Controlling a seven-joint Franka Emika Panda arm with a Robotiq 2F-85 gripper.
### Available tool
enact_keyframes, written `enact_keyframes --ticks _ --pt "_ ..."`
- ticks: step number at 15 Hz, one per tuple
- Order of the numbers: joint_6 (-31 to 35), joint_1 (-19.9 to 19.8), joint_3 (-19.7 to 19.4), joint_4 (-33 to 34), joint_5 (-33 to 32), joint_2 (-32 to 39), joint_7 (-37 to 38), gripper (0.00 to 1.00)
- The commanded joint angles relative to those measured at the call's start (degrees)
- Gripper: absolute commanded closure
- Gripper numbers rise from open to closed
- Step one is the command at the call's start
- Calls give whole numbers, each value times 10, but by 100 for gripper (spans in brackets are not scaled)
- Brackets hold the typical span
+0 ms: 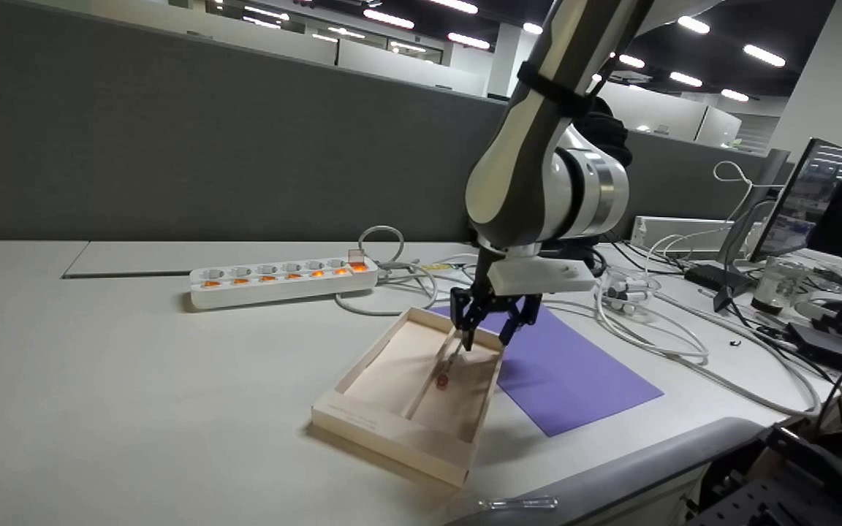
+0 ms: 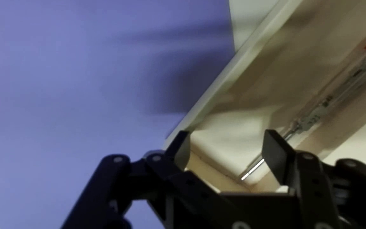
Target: Put the screwdriver on the tray onto the table
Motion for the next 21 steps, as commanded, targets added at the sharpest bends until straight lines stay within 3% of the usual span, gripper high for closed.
enact_keyframes --ticks 1,2,3,4,6,10,17,21 --pt "-4 -3 6 19 5 22 -10 65" --pt "-5 -6 12 19 7 21 -15 67" --pt "-8 -10 20 16 6 15 -25 46" --pt "-11 -11 26 13 5 10 -33 35" --pt "-16 -1 30 3 -7 -10 -49 30" --pt "-37 26 25 -11 -35 -50 -65 2" --pt "-179 -5 89 -4 -39 -87 -176 0" --pt "-203 -1 77 2 -111 -79 -234 0"
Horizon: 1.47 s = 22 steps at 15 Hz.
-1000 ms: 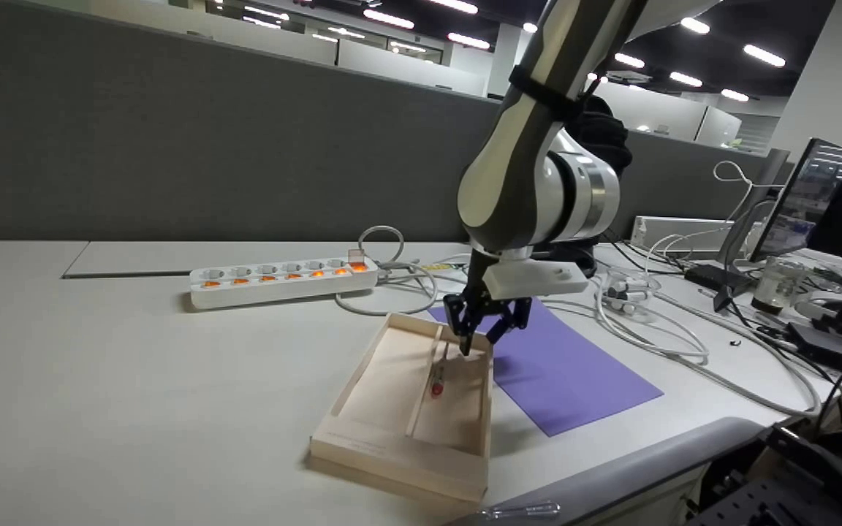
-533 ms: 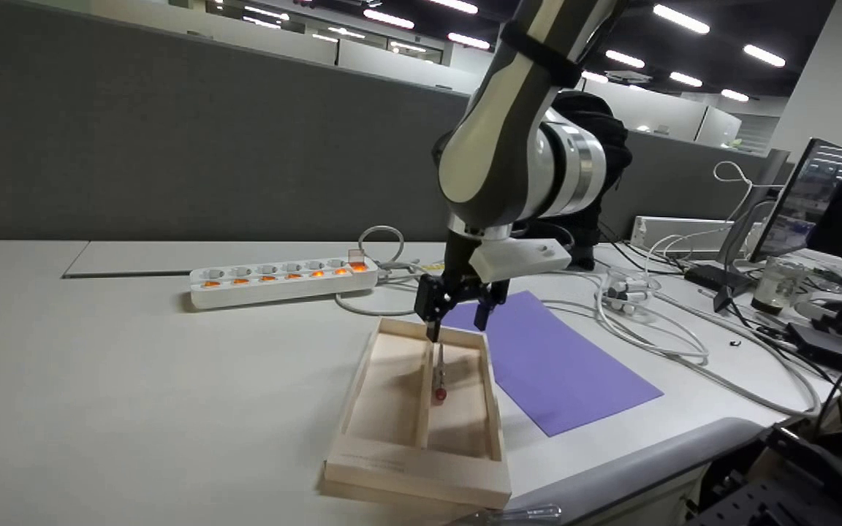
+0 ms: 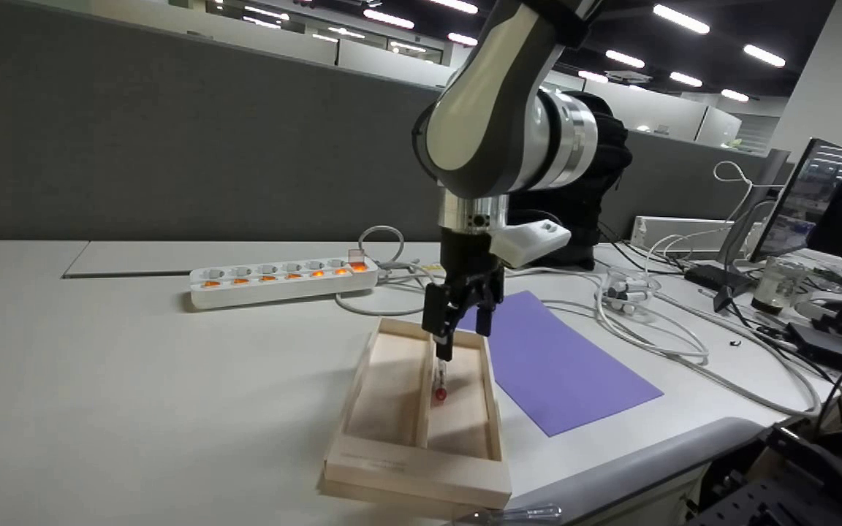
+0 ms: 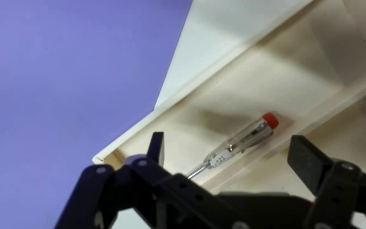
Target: Put the screwdriver on the tray onto the table
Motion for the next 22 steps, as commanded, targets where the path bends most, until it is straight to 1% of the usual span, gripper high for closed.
enact_keyframes --ticks 1,3,4,7,11,14,19,22 --pt "4 3 -16 1 -85 2 -14 0" --pt "39 12 -30 1 -138 14 11 0" --pt "56 13 -34 2 -153 20 15 0" --pt "108 18 -42 3 -170 42 24 0" --pt "159 23 -44 0 -146 67 38 0" --pt "180 32 -54 -1 -140 79 47 0" --pt "189 44 -67 0 -124 91 62 0" --pt "187 37 -62 0 -93 97 78 0"
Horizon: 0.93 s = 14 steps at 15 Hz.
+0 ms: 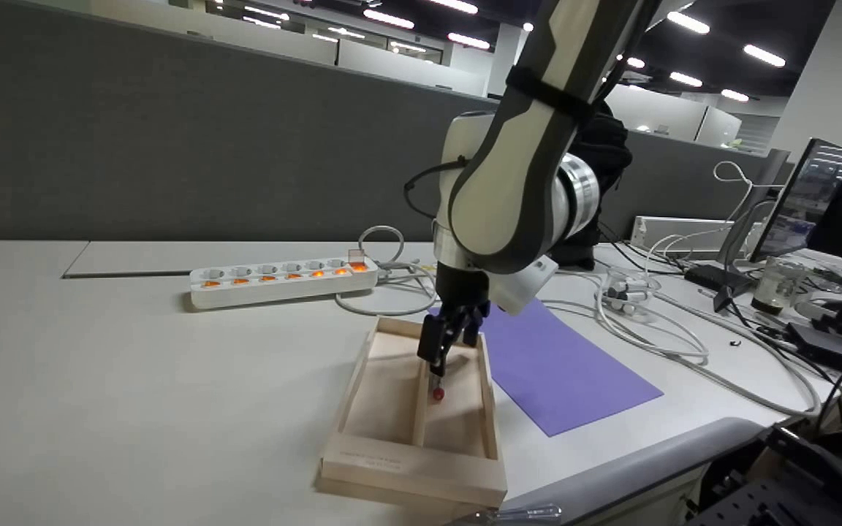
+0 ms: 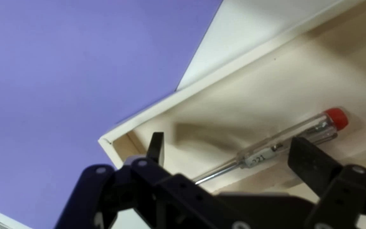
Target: Put the screwdriver on the tray onto the table
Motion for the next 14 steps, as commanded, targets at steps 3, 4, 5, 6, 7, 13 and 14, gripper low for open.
enact_keyframes --ticks 3,4,5,6,7,13,14 --pt "26 -9 7 -10 72 8 51 0" --pt "31 -17 16 -15 95 6 58 0" --pt "38 -18 18 -18 114 5 66 0" --pt "47 -23 24 -21 134 6 72 0" --pt "51 -28 29 -22 152 8 77 0" --pt "72 -31 34 -34 211 10 99 0" --pt "65 -32 35 -34 217 11 101 0"
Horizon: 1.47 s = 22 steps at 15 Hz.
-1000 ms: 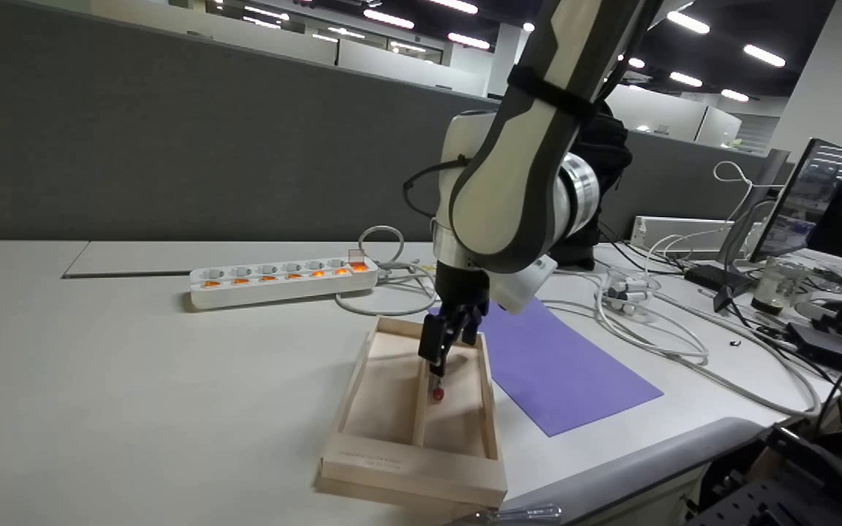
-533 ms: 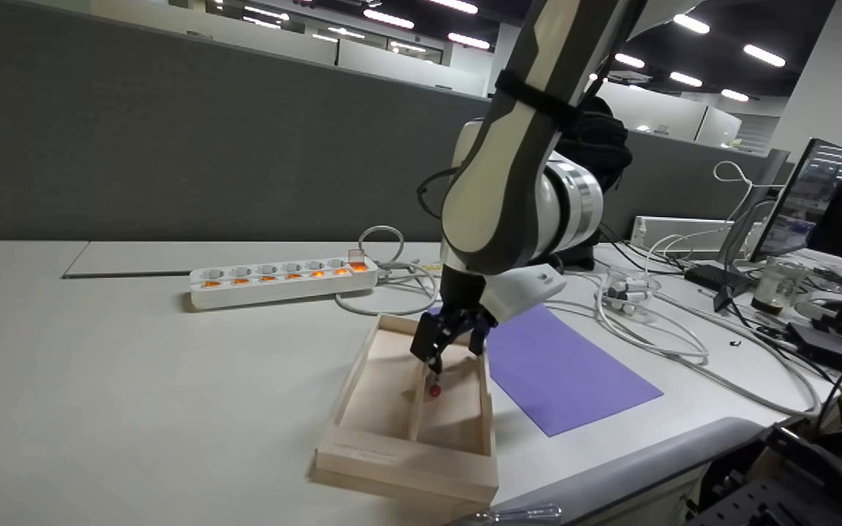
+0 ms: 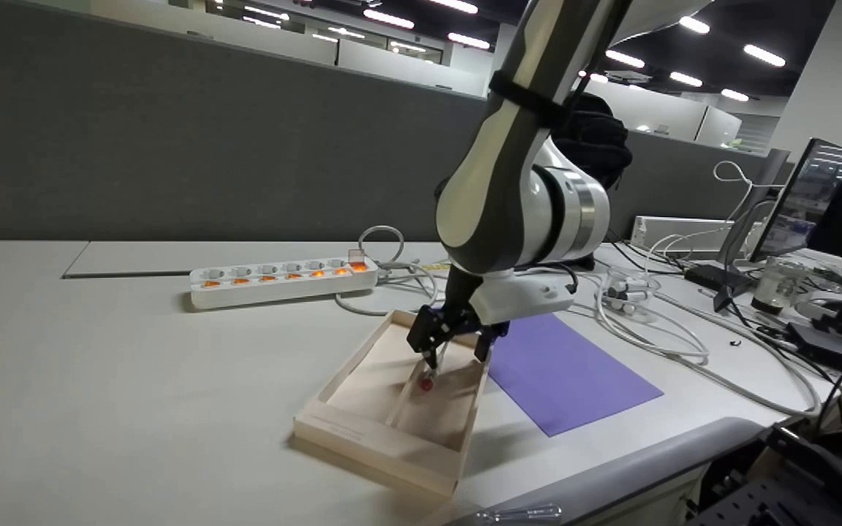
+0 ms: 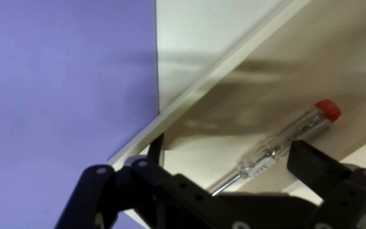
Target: Put the screwdriver on the tray onto the table
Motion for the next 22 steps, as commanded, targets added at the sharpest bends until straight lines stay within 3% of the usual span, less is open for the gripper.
enact_keyframes --ticks 1,4,7,11,19,22 --pt "-10 -6 3 -6 20 3 34 0" --pt "-34 0 -10 0 28 9 51 0" --pt "-13 -28 21 -10 69 1 68 0" --pt "-32 -31 25 -8 115 2 103 0" --pt "-23 -27 19 1 108 1 98 0" --pt "-25 -58 54 8 142 -1 105 0"
